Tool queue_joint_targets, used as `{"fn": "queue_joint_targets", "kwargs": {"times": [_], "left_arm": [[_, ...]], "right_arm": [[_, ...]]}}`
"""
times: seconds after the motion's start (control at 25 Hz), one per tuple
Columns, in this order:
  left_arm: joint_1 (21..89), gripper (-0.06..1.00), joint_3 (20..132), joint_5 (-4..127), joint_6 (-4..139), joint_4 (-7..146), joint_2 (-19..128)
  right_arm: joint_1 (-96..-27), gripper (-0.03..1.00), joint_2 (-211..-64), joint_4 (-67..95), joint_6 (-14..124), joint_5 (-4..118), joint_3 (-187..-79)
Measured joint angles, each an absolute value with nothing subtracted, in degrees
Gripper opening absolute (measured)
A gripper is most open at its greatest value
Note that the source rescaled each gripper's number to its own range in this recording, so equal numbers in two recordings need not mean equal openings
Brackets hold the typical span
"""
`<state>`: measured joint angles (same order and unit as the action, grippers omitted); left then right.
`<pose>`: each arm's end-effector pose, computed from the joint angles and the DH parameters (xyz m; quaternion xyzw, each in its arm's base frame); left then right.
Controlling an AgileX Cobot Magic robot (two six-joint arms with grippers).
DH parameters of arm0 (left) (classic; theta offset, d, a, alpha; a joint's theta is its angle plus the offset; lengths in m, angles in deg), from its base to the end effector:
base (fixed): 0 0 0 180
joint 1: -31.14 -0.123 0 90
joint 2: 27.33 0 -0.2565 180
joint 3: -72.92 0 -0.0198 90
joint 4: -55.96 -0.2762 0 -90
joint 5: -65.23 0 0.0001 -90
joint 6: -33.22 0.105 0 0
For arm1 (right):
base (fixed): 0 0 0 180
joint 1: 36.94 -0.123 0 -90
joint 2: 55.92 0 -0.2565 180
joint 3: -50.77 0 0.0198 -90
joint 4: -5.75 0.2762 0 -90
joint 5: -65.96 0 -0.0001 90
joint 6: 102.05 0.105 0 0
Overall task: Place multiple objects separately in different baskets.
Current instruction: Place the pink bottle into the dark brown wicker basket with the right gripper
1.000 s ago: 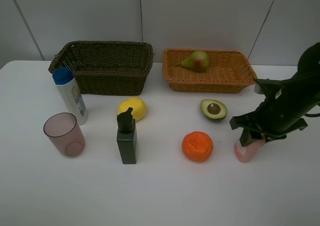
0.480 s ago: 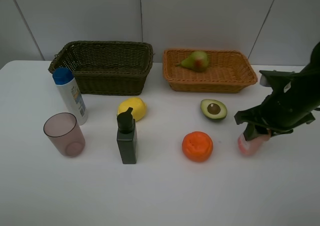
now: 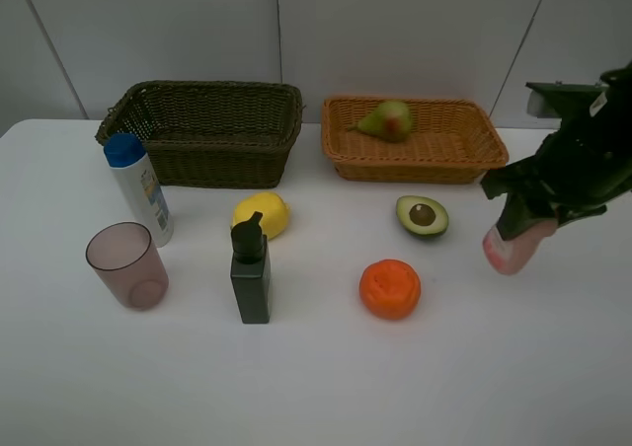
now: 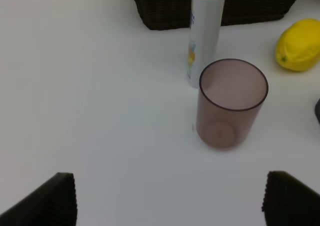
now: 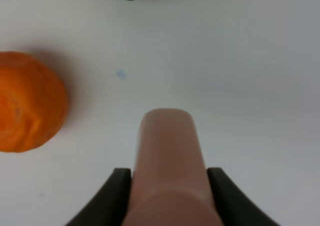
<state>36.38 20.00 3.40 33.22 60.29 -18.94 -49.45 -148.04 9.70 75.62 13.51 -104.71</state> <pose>0.0659 -0.0131 0.2531 0.0403 0.8778 -0.0595 0.4735 0.2771 0.0674 0.1702 -0.1103 0.9889 0.0375 0.0920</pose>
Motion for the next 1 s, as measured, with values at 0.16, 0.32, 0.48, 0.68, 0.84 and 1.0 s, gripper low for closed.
{"fn": "queue_joint_targets", "kwargs": {"times": [0.16, 0.32, 0.48, 0.68, 0.84, 1.0], "left_arm": [[36.4, 1.0, 20.0, 3.4, 33.2, 60.3, -18.9], [36.4, 1.0, 20.0, 3.4, 33.2, 60.3, -18.9], [36.4, 1.0, 20.0, 3.4, 33.2, 60.3, -18.9], [36.4, 1.0, 20.0, 3.4, 33.2, 60.3, -18.9], [36.4, 1.0, 20.0, 3.4, 33.2, 60.3, -18.9], [36.4, 1.0, 20.0, 3.4, 33.2, 60.3, -18.9]], "right_arm": [[-49.4, 0.0, -148.0, 9.8, 73.6, 8.6, -110.8], [-49.4, 0.0, -148.0, 12.8, 70.3, 6.9, -116.7], [-49.4, 0.0, -148.1, 19.7, 63.3, 7.1, -122.1], [-49.4, 0.0, -150.4, 30.5, 55.5, 7.9, -127.6], [-50.7, 0.0, -153.9, 34.2, 52.2, 8.0, -132.2], [-55.1, 0.0, -159.1, 34.1, 51.8, 8.5, -138.8]]}}
